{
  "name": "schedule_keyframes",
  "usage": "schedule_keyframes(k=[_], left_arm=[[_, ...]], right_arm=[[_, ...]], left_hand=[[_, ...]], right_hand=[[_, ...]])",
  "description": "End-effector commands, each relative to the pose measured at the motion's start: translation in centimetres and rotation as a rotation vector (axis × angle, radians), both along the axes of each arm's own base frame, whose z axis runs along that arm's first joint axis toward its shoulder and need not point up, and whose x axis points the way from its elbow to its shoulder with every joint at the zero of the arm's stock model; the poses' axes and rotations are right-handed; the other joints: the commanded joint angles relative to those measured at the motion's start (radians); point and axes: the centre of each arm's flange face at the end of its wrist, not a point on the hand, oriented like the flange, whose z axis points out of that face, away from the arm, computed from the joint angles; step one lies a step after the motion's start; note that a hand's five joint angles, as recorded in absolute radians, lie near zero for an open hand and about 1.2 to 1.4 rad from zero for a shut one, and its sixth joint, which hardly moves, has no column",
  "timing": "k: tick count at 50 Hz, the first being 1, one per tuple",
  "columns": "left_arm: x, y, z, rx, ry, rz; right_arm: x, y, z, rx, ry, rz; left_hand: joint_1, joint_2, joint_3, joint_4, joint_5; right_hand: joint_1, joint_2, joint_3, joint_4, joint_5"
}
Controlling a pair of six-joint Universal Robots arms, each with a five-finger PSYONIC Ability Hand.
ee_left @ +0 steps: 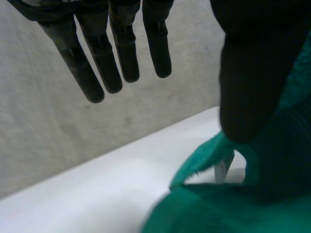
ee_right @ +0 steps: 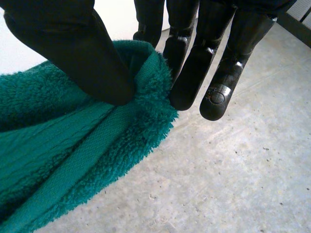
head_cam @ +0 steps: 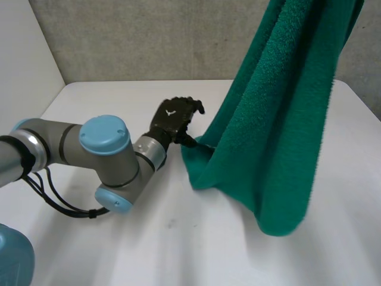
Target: Fold the towel.
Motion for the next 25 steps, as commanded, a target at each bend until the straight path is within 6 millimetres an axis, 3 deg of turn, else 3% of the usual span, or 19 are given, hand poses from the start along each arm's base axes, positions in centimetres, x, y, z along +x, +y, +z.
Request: schedule_keyframes(k=[1,5,9,14,18,25], left_arm=[[-0.9,2.1,-0.2,0.085,0.034,-0.075],[0.6,0.8,1.7,0.059,0.05,-0.038],[2.3,0.1,2.0,0.082,0.035,-0.002],[2.9,0.7,1.7,0.11,0.018,0.003],[2.9,1.3,0.8,0.137,0.003,-0.027],[0.4,3.0,-0.9,0.156,-0.006,-0.161]], right_arm=[[0.0,-0.4,-0.8,0.031,0.016,-0.005],[0.1,-0.6,-1.4,0.048,0.025,-0.003],[0.1,-0.6,-1.4,0.049,0.026,-0.003],[0.1,-0.5,-1.4,0.047,0.026,0.0],[0.1,-0.3,-1.2,0.04,0.023,0.001],[0.2,0.0,-1.0,0.037,0.019,0.01]], left_hand=[[0.026,0.037,0.037,0.035,0.037],[0.023,0.034,0.034,0.032,0.034],[0.008,0.019,0.02,0.017,0.019],[-0.01,0.002,0.002,-0.001,0.002],[-0.033,-0.022,-0.021,-0.024,-0.022],[-0.036,-0.025,-0.024,-0.027,-0.025]], right_hand=[[0.417,0.219,0.207,0.203,0.224],[0.417,0.219,0.207,0.203,0.224],[0.417,0.219,0.207,0.203,0.224],[0.417,0.219,0.207,0.203,0.224],[0.417,0.219,0.207,0.203,0.224],[0.417,0.219,0.207,0.203,0.224]])
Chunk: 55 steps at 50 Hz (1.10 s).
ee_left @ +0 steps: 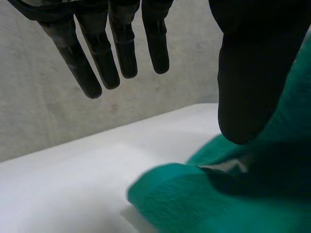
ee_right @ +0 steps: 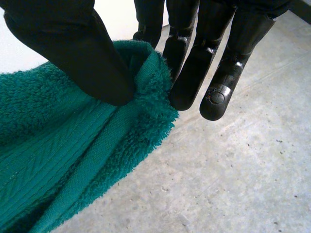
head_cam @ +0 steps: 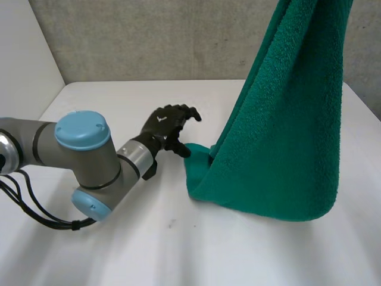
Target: Fold the towel.
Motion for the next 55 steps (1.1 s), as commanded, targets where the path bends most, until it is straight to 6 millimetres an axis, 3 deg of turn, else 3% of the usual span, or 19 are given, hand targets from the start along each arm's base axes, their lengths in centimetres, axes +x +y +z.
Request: schedule_keyframes(k=[1,10,13,14,17,21,22,28,29,32,33,36,37,39,41,45,51,53,55], left_arm=[[-2.6,1.7,-1.7,0.015,0.0,-0.124],[-6.6,2.2,-2.8,-0.02,0.034,-0.202],[-7.4,2.4,-3.2,-0.025,0.037,-0.215],[-7.7,2.2,-3.4,-0.031,0.042,-0.21],[-7.6,1.7,-3.3,-0.042,0.042,-0.174],[-5.3,-0.7,-2.1,-0.083,0.023,0.126],[-3.6,-1.9,-1.1,-0.104,0.01,0.226],[3.3,-4.1,4.4,-0.195,-0.032,0.375],[5.0,-3.9,5.8,-0.224,-0.047,0.395],[6.5,-3.5,7.0,-0.251,-0.067,0.412],[8.4,-2.3,8.7,-0.288,-0.094,0.428],[9.5,-1.3,10.1,-0.324,-0.107,0.439],[10.9,0.7,12.4,-0.391,-0.125,0.453],[11.4,1.4,13.0,-0.414,-0.135,0.457],[12.7,4.1,14.2,-0.489,-0.196,0.455],[13.4,6.5,13.6,-0.517,-0.295,0.421],[13.9,9.3,8.8,-0.358,-0.51,0.318],[13.8,9.2,6.7,-0.27,-0.572,0.283],[13.8,8.9,5.8,-0.237,-0.592,0.273]], right_arm=[[0.1,0.4,0.2,-0.004,-0.004,0.008],[-0.3,1.4,0.5,-0.004,-0.005,0.009],[-0.4,1.4,0.5,-0.003,-0.006,0.007],[-0.4,1.5,0.5,-0.003,-0.006,0.007],[-0.5,1.0,0.1,0.01,-0.001,-0.009],[-0.6,0.5,-0.6,0.036,0.009,-0.02],[-0.6,0.3,-0.8,0.043,0.012,-0.024],[-1.7,-3.0,-3.3,0.163,0.047,-0.126],[-2.0,-3.8,-3.9,0.189,0.056,-0.148],[-3.5,-6.4,-5.9,0.288,0.075,-0.23],[-4.0,-7.1,-6.7,0.331,0.085,-0.254],[-4.3,-7.9,-8.1,0.392,0.103,-0.272],[-4.4,-8.3,-8.9,0.426,0.114,-0.278],[-4.4,-8.6,-9.9,0.468,0.128,-0.278],[-4.4,-9.1,-11.6,0.538,0.154,-0.279],[-4.3,-9.3,-14.5,0.637,0.225,-0.282],[-3.8,-9.3,-20.2,0.794,0.369,-0.26],[-3.5,-9.3,-22.1,0.843,0.417,-0.246],[-2.9,-9.4,-24.4,0.896,0.481,-0.225]], left_hand=[[0.021,0.029,0.028,0.038,0.044],[0.108,0.116,0.116,0.126,0.132],[0.465,0.473,0.473,0.483,0.489],[0.9,0.908,0.907,0.918,0.924],[0.91,0.918,0.917,0.927,0.933],[0.91,0.918,0.917,0.927,0.933],[0.91,0.918,0.917,0.927,0.933],[0.91,0.918,0.917,0.927,0.933],[0.91,0.918,0.917,0.927,0.933],[0.91,0.918,0.917,0.927,0.933],[0.91,0.918,0.917,0.927,0.933],[0.91,0.918,0.917,0.927,0.933],[0.91,0.918,0.917,0.927,0.933],[0.91,0.918,0.917,0.927,0.933],[0.91,0.918,0.917,0.927,0.933],[0.91,0.918,0.917,0.927,0.933],[0.91,0.918,0.917,0.927,0.933],[0.91,0.918,0.917,0.927,0.933],[0.91,0.918,0.917,0.927,0.933]], right_hand=[[0.417,0.219,0.207,0.203,0.224],[0.417,0.219,0.207,0.203,0.224],[0.417,0.219,0.207,0.203,0.224],[0.417,0.219,0.207,0.203,0.224],[0.417,0.219,0.207,0.203,0.224],[0.417,0.219,0.207,0.203,0.224],[0.417,0.219,0.207,0.203,0.224],[0.417,0.219,0.207,0.203,0.224],[0.417,0.219,0.207,0.203,0.224],[0.417,0.219,0.207,0.203,0.224],[0.417,0.219,0.207,0.203,0.224],[0.417,0.219,0.207,0.203,0.224],[0.417,0.219,0.207,0.203,0.224],[0.417,0.219,0.207,0.203,0.224],[0.417,0.219,0.207,0.203,0.224],[0.417,0.219,0.207,0.203,0.224],[0.417,0.219,0.207,0.203,0.224],[0.417,0.219,0.207,0.203,0.224],[0.417,0.219,0.207,0.203,0.224]])
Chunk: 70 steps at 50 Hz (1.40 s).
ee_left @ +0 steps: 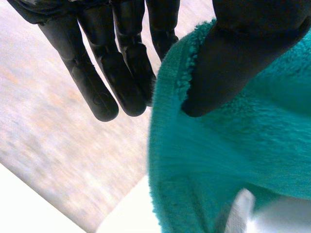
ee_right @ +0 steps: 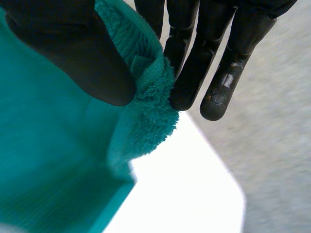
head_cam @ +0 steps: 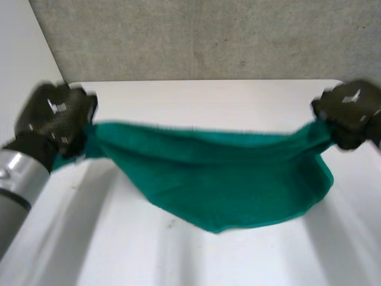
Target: Fold the towel.
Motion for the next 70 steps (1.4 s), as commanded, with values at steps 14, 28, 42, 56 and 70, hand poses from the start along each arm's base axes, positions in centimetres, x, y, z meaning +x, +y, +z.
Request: schedule_keyframes(k=[14,28,42,56,70], left_arm=[[-4.1,-13.7,-5.5,0.072,-0.236,0.103],[-5.9,-14.0,17.8,-0.911,0.236,0.221],[-4.2,-11.6,6.3,-0.57,0.138,0.19],[-3.8,-10.1,-11.3,-0.145,-0.089,0.163],[0.4,-1.6,-8.8,0.038,-0.51,0.149]], right_arm=[[3.2,-10.5,-2.9,-0.138,0.128,-0.097],[4.1,-14.0,17.1,-1.105,-0.351,-0.178],[4.3,-11.2,5.5,-0.733,-0.219,-0.071],[4.9,-9.5,-11.4,-0.137,-0.051,-0.004],[1.8,-1.6,-7.4,0.131,0.199,0.006]], left_hand=[[0.241,0.2,0.205,0.201,0.265],[0.241,0.2,0.205,0.201,0.265],[0.241,0.2,0.205,0.201,0.265],[0.241,0.2,0.205,0.201,0.265],[0.241,0.2,0.205,0.201,0.265]], right_hand=[[0.417,0.219,0.207,0.203,0.224],[0.417,0.219,0.207,0.203,0.224],[0.417,0.219,0.207,0.203,0.224],[0.417,0.219,0.207,0.203,0.224],[0.417,0.219,0.207,0.203,0.224]])
